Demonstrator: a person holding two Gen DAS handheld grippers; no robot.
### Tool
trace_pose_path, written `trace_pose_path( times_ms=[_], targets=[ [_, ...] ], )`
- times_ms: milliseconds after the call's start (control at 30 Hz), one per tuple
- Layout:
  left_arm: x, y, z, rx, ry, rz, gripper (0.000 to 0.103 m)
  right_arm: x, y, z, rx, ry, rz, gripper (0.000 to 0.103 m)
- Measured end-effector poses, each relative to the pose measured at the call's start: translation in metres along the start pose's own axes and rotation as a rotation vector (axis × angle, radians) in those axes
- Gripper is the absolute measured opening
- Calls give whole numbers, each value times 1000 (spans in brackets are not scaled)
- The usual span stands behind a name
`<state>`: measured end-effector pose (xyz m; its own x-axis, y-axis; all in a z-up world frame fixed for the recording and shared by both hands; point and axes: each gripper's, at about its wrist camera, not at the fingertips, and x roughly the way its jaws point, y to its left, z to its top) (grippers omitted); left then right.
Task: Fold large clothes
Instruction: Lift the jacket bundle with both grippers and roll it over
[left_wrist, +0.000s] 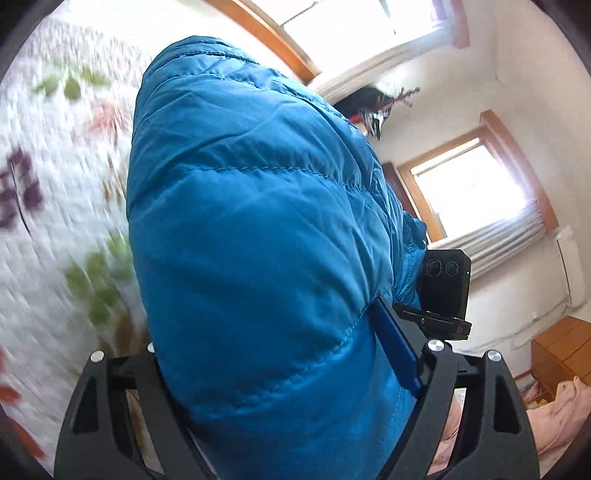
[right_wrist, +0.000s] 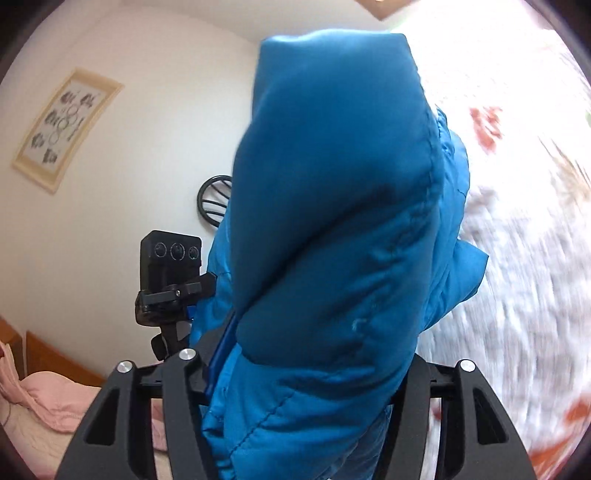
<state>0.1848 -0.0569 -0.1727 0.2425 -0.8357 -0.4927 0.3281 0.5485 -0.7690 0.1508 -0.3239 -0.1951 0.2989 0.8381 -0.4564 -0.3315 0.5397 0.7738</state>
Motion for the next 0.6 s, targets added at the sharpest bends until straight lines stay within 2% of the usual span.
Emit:
trace_pose_path(
  times_ms=[100, 267, 433, 600],
  targets=[
    [-15, 6, 26, 2, -52, 28, 82, 24, 7, 36, -47, 25, 16, 59],
    [-34, 27, 68, -17, -114, 68, 82, 37, 9, 83, -92, 68, 44, 59],
    [-52, 58, 105, -44, -145, 96, 83, 76, -2, 120, -90, 107, 62, 59],
    [-53, 97, 131, -93, -143, 124, 83, 116, -29, 139, -46, 143, 58, 59]
  ],
)
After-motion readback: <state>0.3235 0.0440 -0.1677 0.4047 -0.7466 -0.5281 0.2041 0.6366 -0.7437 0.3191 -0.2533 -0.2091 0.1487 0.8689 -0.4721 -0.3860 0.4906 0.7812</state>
